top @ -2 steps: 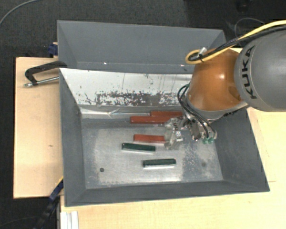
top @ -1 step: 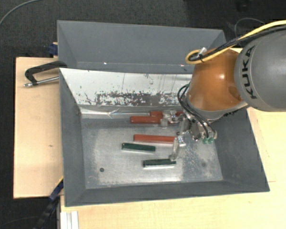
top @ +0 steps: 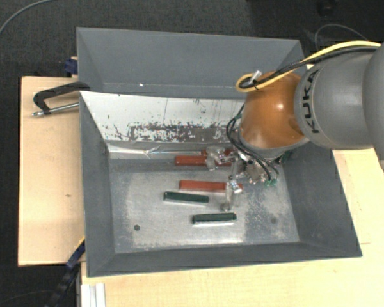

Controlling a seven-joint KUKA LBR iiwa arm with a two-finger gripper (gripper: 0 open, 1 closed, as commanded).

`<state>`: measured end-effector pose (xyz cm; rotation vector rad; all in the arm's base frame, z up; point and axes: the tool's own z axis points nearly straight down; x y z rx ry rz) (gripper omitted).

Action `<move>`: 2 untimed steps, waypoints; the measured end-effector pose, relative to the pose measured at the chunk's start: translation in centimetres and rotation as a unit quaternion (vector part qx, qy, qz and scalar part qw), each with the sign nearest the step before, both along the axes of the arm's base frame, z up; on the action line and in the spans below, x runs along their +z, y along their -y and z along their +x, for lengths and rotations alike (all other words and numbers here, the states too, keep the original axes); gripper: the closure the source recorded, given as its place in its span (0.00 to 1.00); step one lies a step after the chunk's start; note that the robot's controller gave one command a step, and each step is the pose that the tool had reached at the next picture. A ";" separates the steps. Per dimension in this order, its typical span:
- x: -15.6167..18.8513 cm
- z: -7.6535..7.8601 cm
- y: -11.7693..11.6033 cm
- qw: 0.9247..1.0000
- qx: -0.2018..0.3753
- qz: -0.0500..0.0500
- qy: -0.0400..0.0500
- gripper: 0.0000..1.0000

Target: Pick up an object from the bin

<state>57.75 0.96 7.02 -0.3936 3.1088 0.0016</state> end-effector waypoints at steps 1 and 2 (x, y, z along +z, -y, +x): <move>0.1 -0.1 0.0 1.000 0.000 0.000 -0.001 1.00; 15.9 -3.4 6.8 0.989 0.148 -0.003 0.003 1.00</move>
Offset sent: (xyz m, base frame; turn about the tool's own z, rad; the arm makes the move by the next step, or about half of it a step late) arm 0.0000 0.0000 0.0000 0.0000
